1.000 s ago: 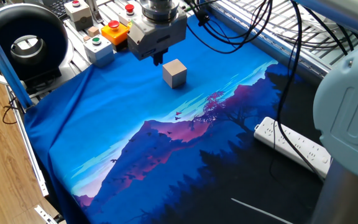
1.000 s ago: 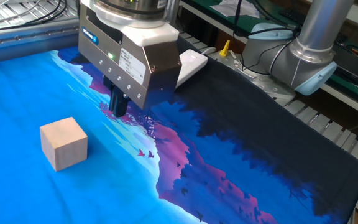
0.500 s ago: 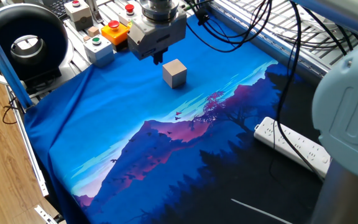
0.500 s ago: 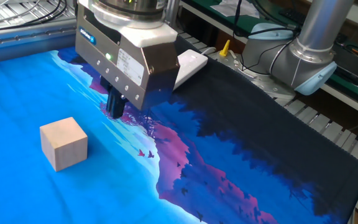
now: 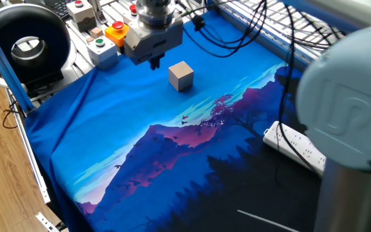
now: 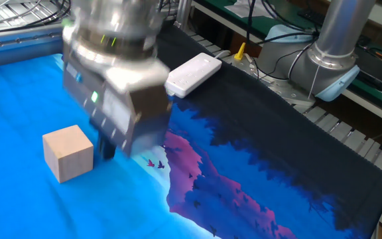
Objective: Approach and touch the side of the small block
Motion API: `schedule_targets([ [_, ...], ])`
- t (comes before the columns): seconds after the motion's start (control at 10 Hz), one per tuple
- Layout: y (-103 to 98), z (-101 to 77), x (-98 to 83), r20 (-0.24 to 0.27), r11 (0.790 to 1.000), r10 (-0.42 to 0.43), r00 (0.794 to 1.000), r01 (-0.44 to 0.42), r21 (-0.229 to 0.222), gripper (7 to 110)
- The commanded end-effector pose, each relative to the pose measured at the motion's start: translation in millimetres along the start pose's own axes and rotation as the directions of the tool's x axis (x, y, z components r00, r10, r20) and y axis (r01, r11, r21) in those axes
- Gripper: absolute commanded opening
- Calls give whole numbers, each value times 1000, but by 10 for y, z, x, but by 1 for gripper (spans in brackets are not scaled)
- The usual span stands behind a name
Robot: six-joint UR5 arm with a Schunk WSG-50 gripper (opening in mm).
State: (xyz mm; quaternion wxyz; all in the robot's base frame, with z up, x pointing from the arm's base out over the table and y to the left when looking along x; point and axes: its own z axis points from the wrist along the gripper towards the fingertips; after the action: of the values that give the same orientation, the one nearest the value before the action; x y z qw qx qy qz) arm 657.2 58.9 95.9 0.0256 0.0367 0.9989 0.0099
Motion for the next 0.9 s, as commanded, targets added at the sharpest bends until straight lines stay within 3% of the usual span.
schedule_targets([
  [0.0, 130, 322, -129, 10, 999, 9, 1000, -9, -34, 7],
  [0.3, -101, 442, 25, -28, 999, -7, 1000, 8, 33, 7],
  [0.6, -198, 635, 99, -3, 1000, -21, 1000, 21, 16, 7],
  [0.8, -265, 623, 137, 5, 999, -45, 999, 45, 25, 7],
])
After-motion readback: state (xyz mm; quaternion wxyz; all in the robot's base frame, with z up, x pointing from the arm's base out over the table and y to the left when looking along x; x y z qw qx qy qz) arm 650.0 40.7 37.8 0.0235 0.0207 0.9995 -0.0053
